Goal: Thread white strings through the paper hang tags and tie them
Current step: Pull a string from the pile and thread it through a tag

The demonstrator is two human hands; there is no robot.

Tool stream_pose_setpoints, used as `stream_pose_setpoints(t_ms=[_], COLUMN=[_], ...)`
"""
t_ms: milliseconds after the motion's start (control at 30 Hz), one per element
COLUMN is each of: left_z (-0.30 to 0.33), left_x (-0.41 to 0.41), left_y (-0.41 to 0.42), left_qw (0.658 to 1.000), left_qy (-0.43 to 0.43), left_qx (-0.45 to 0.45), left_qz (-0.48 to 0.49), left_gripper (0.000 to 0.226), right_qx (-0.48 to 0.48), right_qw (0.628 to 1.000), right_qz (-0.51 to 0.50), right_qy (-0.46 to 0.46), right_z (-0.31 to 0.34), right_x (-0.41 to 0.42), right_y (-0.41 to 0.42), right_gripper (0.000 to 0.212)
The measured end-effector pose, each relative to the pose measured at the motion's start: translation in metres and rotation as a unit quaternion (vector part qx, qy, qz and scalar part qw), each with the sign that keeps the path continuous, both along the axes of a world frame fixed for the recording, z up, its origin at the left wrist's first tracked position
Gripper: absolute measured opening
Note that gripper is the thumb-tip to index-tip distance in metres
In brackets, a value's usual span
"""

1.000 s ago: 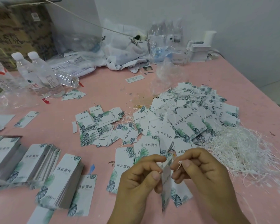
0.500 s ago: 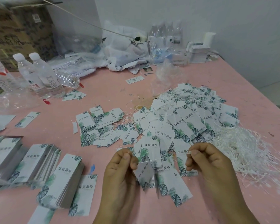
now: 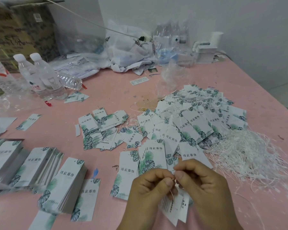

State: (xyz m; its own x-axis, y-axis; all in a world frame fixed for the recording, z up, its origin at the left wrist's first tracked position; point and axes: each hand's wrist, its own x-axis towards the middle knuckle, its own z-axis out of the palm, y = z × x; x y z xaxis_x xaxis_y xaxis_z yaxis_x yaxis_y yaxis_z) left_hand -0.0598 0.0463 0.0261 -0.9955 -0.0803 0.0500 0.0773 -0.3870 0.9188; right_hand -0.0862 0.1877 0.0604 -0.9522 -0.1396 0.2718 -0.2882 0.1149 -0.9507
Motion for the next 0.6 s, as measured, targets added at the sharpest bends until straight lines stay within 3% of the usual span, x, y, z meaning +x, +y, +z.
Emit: stream_pose_setpoints(t_ms=[300, 600], left_z=[-0.0029, -0.0006], left_x=[-0.0017, -0.0025], left_y=[0.0003, 0.0005], left_qw=[0.999, 0.998], left_qy=[-0.017, -0.029], left_qx=[0.005, -0.004], left_qz=[0.047, 0.047], left_gripper=[0.042, 0.024], right_qx=[0.004, 0.033], right_qw=[1.0, 0.999], right_qz=[0.004, 0.005], right_qy=[-0.022, 0.008], right_z=[-0.0025, -0.0025], right_x=[0.0008, 0.0002], right_y=[-0.0017, -0.0031], right_gripper=[0.024, 0.046])
